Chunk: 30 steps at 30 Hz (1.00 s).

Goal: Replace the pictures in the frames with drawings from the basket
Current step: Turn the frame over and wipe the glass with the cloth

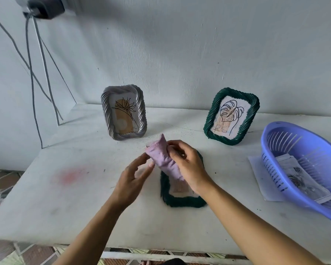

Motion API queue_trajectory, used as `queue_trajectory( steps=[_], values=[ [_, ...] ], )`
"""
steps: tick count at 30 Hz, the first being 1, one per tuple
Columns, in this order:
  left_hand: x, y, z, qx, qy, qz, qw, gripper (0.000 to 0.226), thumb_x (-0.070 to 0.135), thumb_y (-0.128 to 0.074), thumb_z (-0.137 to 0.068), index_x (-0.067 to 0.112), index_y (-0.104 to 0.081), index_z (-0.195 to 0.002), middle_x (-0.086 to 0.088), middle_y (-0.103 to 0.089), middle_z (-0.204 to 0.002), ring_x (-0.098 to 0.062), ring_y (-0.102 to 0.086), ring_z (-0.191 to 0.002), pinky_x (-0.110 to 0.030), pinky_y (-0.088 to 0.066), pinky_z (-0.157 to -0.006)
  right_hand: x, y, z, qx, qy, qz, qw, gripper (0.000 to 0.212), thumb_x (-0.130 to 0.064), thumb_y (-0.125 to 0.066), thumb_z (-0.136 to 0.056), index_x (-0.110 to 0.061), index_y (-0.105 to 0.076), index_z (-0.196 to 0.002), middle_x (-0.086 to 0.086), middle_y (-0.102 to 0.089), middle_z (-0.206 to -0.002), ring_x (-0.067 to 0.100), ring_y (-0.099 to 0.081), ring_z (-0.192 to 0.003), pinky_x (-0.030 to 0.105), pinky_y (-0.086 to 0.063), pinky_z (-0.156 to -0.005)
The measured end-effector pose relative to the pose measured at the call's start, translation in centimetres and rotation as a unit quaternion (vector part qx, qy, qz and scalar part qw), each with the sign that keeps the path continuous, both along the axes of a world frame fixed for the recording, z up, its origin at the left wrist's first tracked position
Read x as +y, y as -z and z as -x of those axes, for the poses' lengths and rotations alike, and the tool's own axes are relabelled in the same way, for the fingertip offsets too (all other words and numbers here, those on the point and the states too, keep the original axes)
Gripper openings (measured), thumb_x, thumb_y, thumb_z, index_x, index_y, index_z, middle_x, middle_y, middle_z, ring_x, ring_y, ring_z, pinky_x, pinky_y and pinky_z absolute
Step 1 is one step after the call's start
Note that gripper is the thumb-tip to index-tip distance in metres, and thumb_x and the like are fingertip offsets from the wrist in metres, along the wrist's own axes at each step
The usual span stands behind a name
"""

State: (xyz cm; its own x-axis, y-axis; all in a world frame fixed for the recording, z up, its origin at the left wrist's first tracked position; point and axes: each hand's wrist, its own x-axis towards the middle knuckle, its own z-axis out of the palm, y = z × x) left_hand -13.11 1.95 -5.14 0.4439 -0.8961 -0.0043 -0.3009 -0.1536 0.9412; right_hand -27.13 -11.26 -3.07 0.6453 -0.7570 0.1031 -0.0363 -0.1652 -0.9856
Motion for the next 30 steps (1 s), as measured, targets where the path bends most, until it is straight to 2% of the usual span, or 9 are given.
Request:
queue_trajectory(
  steps=[2,6,9,12,16,20,24,27,30],
  values=[
    [0.3,-2.3,-0.1,0.092,-0.010,0.037,0.995,0.031,0.038,-0.054,-0.099,0.031,-0.063,-0.129,0.016,-0.068,-0.127,-0.005,-0.061,-0.121,-0.030,-0.049,-0.103,0.9,-0.6,-0.5,-0.025,-0.002,-0.066,0.998,0.015,-0.024,-0.058,-0.100,-0.017,-0.070,-0.106,0.003,-0.074,-0.101,0.021,-0.069,-0.100,0.039,-0.057,-0.090],
    [1.2,-4.4,-0.5,0.205,0.014,0.029,0.978,0.031,0.028,-0.057,-0.099,0.017,-0.064,-0.127,-0.009,-0.071,-0.121,-0.028,-0.066,-0.116,-0.044,-0.051,-0.099,2.8,-1.4,-1.6,-0.051,-0.013,-0.150,0.987,0.014,-0.022,-0.056,-0.101,-0.021,-0.070,-0.100,0.008,-0.076,-0.094,0.026,-0.073,-0.091,0.036,-0.057,-0.078],
    [1.9,-4.6,-0.2,0.266,-0.022,0.034,0.963,0.033,0.025,-0.056,-0.098,0.011,-0.060,-0.128,-0.019,-0.072,-0.116,-0.033,-0.068,-0.109,-0.041,-0.054,-0.093,3.9,-1.3,-2.4,-0.016,0.018,-0.081,0.996,0.014,-0.019,-0.057,-0.100,-0.016,-0.070,-0.096,0.001,-0.076,-0.088,0.015,-0.071,-0.084,0.027,-0.055,-0.073],
    [2.7,-4.0,0.1,0.296,-0.072,0.030,0.952,0.033,0.026,-0.059,-0.097,0.012,-0.062,-0.126,-0.018,-0.073,-0.114,-0.035,-0.068,-0.109,-0.045,-0.053,-0.094,4.2,-0.6,-3.1,0.046,0.015,0.007,0.999,0.015,-0.019,-0.060,-0.098,-0.013,-0.073,-0.093,-0.004,-0.073,-0.088,0.012,-0.068,-0.086,0.029,-0.053,-0.078],
    [4.4,-3.3,-1.5,0.287,-0.147,0.022,0.946,0.037,0.033,-0.070,-0.085,0.016,-0.067,-0.118,-0.021,-0.073,-0.109,-0.030,-0.069,-0.097,-0.045,-0.051,-0.088,3.6,0.4,-3.2,0.088,0.014,0.114,0.989,0.012,-0.020,-0.065,-0.095,-0.018,-0.076,-0.092,-0.014,-0.069,-0.089,0.005,-0.062,-0.092,0.021,-0.046,-0.084],
    [6.4,-2.8,-5.4,0.210,-0.268,0.031,0.940,0.029,0.029,-0.074,-0.085,0.014,-0.066,-0.108,-0.021,-0.074,-0.097,-0.025,-0.069,-0.079,-0.033,-0.054,-0.068,1.8,0.9,-1.1,0.099,0.036,0.179,0.978,0.012,-0.021,-0.063,-0.096,-0.019,-0.075,-0.097,-0.012,-0.070,-0.095,0.003,-0.063,-0.096,0.030,-0.051,-0.090],
    [7.6,-3.3,-9.8,0.044,-0.361,0.011,0.932,0.021,0.029,-0.075,-0.089,0.020,-0.059,-0.100,-0.013,-0.073,-0.084,-0.030,-0.066,-0.066,-0.030,-0.049,-0.045,-0.8,2.3,2.1,0.168,0.095,0.267,0.944,0.012,-0.029,-0.064,-0.095,-0.025,-0.071,-0.104,-0.012,-0.068,-0.103,0.012,-0.058,-0.105,0.047,-0.049,-0.092],
    [7.6,-3.8,-11.8,-0.171,-0.380,-0.070,0.906,0.023,0.044,-0.069,-0.090,0.029,-0.056,-0.101,0.000,-0.069,-0.079,-0.031,-0.066,-0.069,-0.036,-0.049,-0.055,-2.5,3.7,4.0,0.196,0.128,0.276,0.932,0.020,-0.027,-0.065,-0.095,-0.024,-0.068,-0.115,-0.008,-0.067,-0.115,0.018,-0.054,-0.118,0.054,-0.047,-0.095],
    [6.7,-3.5,-12.0,-0.330,-0.368,-0.094,0.864,0.020,0.044,-0.063,-0.093,0.025,-0.058,-0.098,-0.001,-0.068,-0.076,-0.036,-0.063,-0.070,-0.040,-0.050,-0.064,-3.2,4.5,4.9,0.210,0.125,0.267,0.932,0.029,-0.028,-0.063,-0.096,-0.023,-0.064,-0.125,-0.005,-0.065,-0.125,0.018,-0.051,-0.124,0.053,-0.045,-0.101]
  ],
)
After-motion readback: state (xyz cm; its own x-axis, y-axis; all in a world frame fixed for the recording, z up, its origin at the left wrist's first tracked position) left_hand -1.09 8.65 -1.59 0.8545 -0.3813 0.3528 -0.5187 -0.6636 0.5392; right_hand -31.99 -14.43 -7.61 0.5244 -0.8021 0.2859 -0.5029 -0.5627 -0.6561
